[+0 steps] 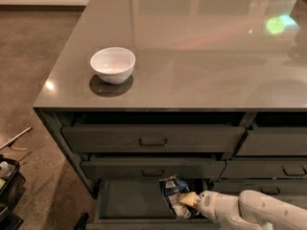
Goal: Place blue chip bag into bottom drawer
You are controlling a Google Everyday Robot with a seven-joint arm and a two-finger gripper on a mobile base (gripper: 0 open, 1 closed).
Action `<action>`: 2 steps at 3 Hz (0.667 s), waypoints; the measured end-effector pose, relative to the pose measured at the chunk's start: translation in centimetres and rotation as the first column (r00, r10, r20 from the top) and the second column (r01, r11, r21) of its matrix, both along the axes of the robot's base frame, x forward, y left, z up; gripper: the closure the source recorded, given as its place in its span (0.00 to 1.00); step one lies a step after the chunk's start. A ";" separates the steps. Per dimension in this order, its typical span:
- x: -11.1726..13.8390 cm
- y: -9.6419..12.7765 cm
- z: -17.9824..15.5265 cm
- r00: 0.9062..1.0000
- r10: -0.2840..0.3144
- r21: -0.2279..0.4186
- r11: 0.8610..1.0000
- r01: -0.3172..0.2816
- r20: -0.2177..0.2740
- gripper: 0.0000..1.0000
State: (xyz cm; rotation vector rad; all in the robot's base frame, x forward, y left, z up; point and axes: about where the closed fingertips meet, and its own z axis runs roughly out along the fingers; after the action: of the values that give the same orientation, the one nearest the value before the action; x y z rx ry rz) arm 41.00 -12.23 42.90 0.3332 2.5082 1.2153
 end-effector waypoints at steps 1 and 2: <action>0.8 -0.7 -3.5 0.997 -0.053 0.028 0.998 0.054 -0.055 1.00; 0.8 -0.5 -3.8 0.997 -0.054 0.033 0.998 0.056 -0.060 1.00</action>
Offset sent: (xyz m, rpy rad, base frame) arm 0.0070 -0.0056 -0.0297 0.0246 0.0464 -0.0456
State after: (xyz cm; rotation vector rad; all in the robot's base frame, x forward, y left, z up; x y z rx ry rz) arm 41.78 -12.77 39.06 0.4498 2.5126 1.2458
